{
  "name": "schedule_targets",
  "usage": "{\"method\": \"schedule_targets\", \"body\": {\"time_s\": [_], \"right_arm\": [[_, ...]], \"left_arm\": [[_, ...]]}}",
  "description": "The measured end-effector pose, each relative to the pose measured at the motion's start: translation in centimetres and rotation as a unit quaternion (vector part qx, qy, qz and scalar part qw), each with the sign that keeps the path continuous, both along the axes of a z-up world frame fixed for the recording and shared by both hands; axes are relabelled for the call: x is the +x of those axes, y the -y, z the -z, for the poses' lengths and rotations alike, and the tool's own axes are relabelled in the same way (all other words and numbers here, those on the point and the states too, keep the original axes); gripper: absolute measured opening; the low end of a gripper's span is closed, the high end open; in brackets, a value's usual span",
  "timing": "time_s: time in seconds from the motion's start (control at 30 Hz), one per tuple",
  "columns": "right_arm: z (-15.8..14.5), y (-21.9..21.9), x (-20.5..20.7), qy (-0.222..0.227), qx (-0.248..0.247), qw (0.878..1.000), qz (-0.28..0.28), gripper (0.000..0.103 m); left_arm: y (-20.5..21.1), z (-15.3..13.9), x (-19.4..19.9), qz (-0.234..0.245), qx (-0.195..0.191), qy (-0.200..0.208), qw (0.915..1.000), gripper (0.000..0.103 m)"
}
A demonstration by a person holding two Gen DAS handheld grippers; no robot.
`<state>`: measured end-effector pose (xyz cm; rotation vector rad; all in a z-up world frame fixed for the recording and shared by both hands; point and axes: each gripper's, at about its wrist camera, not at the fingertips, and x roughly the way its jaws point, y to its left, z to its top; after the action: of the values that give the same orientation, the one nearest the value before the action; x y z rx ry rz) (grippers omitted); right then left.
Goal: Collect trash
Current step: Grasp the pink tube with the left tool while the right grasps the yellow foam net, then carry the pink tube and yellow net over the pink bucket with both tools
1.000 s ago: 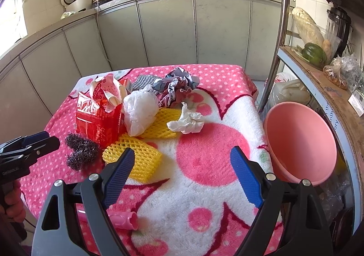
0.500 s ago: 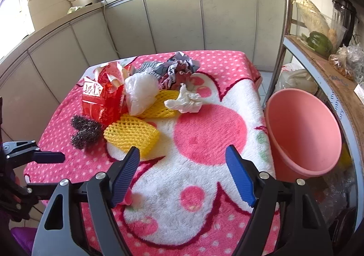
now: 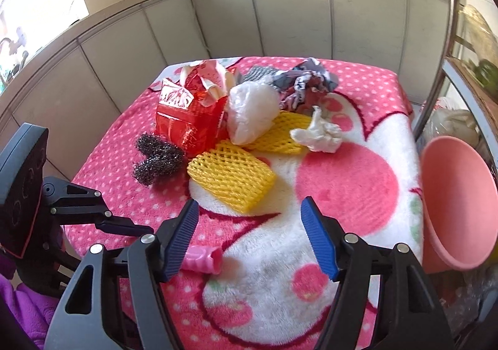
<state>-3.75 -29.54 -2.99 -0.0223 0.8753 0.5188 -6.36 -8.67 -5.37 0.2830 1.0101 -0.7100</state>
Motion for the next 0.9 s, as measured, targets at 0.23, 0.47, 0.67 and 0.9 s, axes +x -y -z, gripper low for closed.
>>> {"method": "schedule_targets", "body": {"time_s": [0.23,0.47,0.67,0.9], "right_arm": [[1.0,-2.3,1.6,0.002,-0.034,0.999,-0.032,0.069],[2.9,-2.9,3.1,-0.035,-0.037,0.998,-0.020,0.046],[3.3,-3.0,2.7,-0.052,-0.010,0.998,-0.026,0.015],[1.2,-1.8,0.5,-0.021,0.017,1.000,-0.013,0.012]], "left_arm": [[-1.1,-1.1,-0.6,-0.001,-0.025,0.001,0.9997,0.021],[-2.8,-2.0,-1.3,-0.022,-0.035,-0.003,0.9992,0.020],[-3.5,-2.1,-1.7,-0.039,-0.046,-0.007,0.9982,0.020],[-4.3,-3.4,-2.8,-0.045,-0.061,0.007,0.9971,0.020]]}}
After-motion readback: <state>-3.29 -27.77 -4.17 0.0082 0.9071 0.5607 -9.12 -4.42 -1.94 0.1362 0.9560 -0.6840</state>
